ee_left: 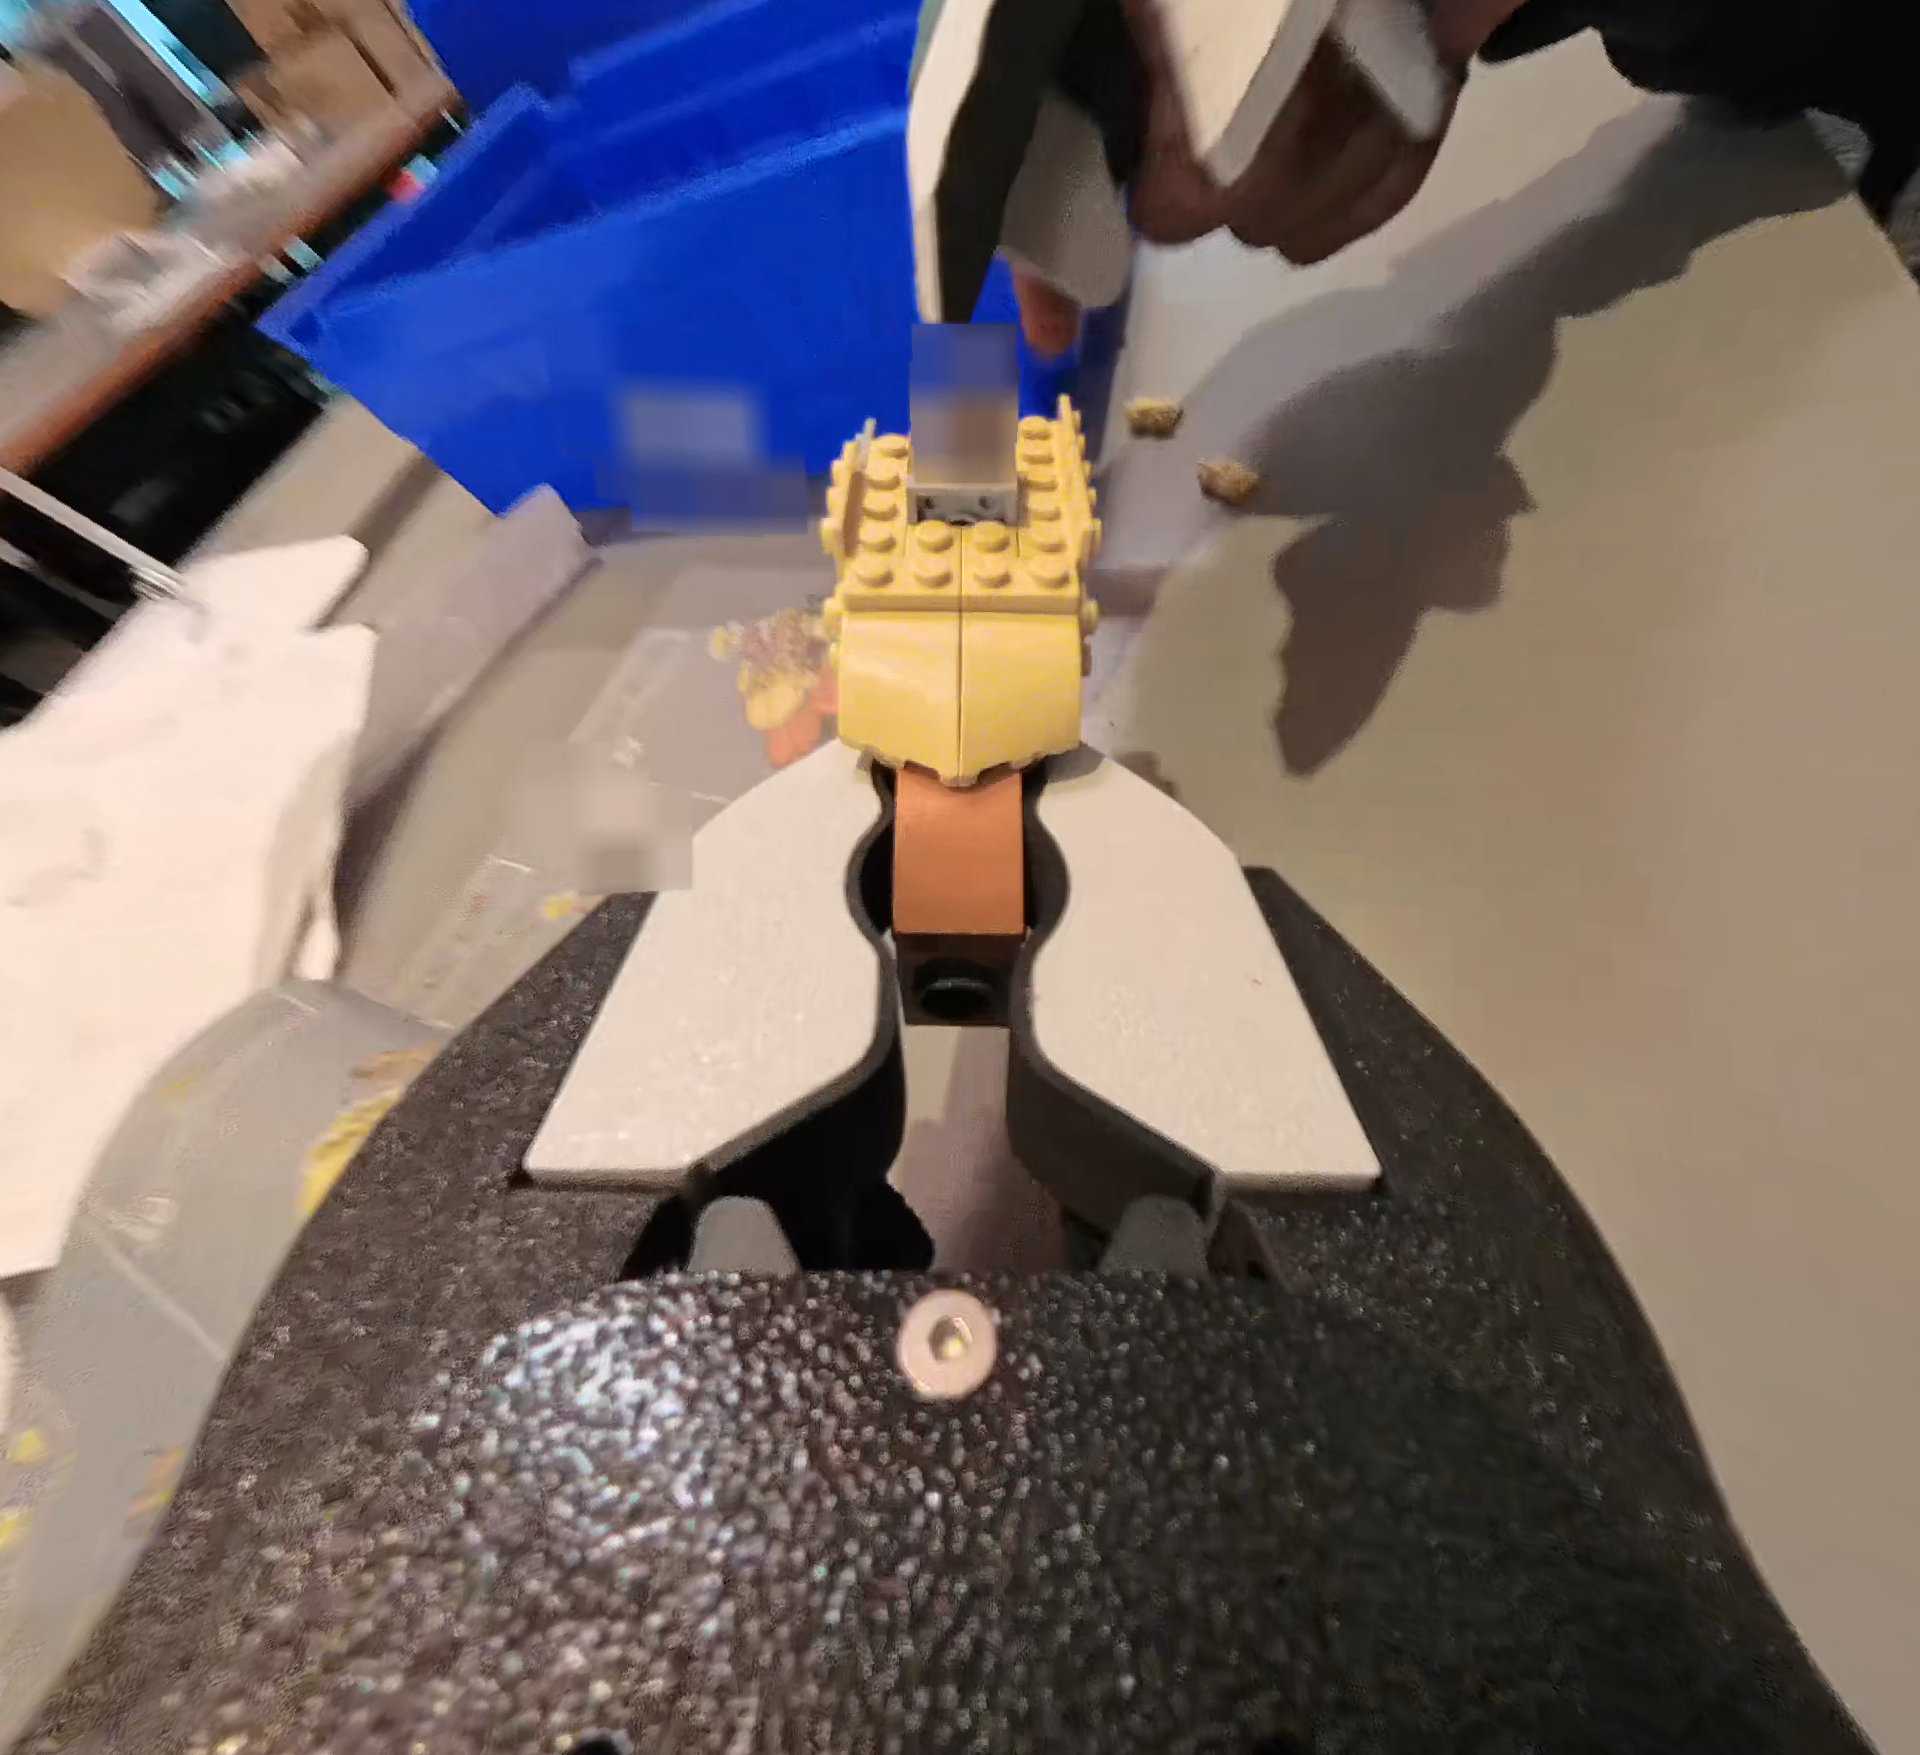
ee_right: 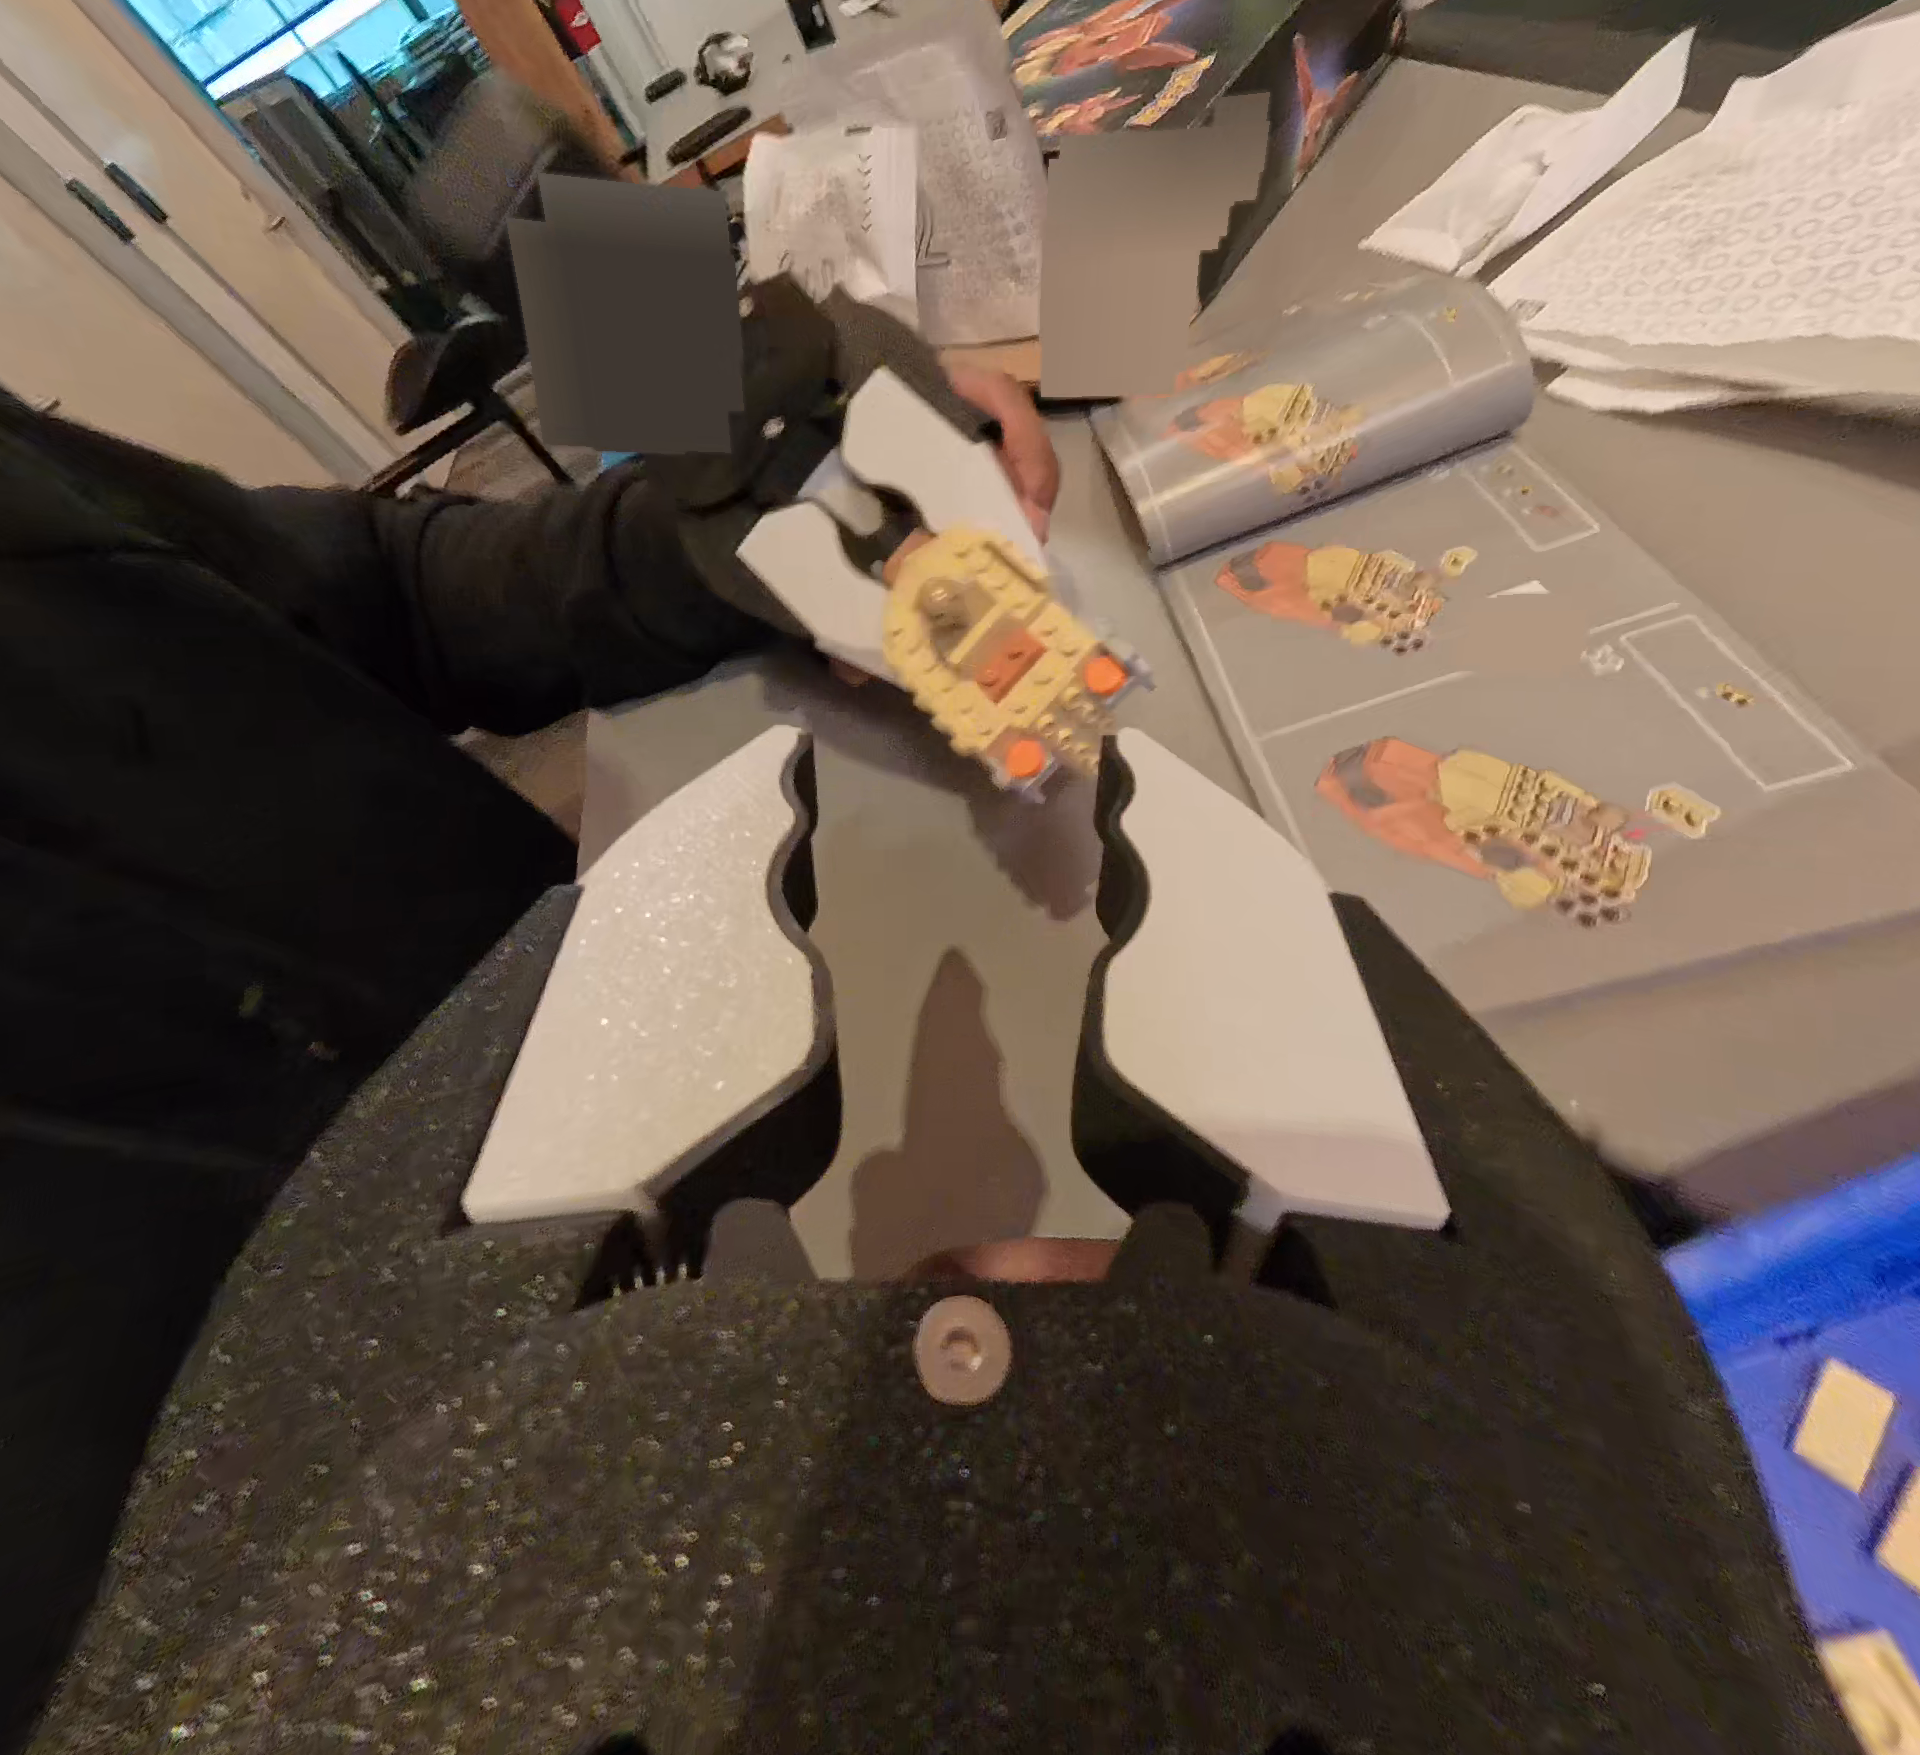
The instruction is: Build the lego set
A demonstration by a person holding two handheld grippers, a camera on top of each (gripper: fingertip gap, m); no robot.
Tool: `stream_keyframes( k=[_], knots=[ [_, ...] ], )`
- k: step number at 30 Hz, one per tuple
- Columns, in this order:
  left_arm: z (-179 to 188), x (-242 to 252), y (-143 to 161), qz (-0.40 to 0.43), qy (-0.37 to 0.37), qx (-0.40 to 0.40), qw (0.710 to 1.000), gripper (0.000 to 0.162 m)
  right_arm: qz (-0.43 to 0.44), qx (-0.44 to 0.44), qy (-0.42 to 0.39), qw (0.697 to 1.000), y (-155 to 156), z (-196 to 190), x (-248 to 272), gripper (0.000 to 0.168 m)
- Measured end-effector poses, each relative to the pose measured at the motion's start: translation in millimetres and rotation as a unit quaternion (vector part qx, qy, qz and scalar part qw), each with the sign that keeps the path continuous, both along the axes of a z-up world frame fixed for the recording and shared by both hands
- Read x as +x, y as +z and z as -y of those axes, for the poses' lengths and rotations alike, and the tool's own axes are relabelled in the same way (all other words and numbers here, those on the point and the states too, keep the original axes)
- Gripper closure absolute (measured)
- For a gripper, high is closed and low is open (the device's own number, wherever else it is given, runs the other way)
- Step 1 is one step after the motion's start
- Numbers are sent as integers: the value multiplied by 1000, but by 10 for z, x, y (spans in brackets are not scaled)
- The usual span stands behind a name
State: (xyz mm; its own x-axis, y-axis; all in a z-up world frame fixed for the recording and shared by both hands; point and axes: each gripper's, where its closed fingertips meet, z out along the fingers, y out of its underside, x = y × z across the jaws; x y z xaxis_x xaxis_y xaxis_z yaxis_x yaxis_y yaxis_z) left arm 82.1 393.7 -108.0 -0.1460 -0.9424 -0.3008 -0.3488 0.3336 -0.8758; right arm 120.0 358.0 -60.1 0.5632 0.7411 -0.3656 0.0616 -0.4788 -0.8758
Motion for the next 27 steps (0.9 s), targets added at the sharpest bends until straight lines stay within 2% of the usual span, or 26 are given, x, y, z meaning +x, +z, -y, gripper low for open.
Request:
stream_keyframes(
  k=[4,7,12,20,23,27],
  knots=[
    [81,-27,-243,-76,-23,-64,995,144,73,7,-3,997,-205,243,223,121],
    [146,-36,-321,-106,-37,-71,991,144,79,13,19,997,-191,489,282,124],
    [302,-77,-465,-164,-68,-91,980,144,208,26,-11,978,-451,678,576,127],
    [433,-119,-517,-200,-96,-142,965,144,361,12,-72,930,-933,583,988,131],
    [465,-148,-515,-203,-105,-150,962,144,367,12,-77,927,-979,529,1014,133],
    [486,-175,-519,-209,-113,-157,959,144,391,68,-43,917,-931,457,872,139]
  ],
)
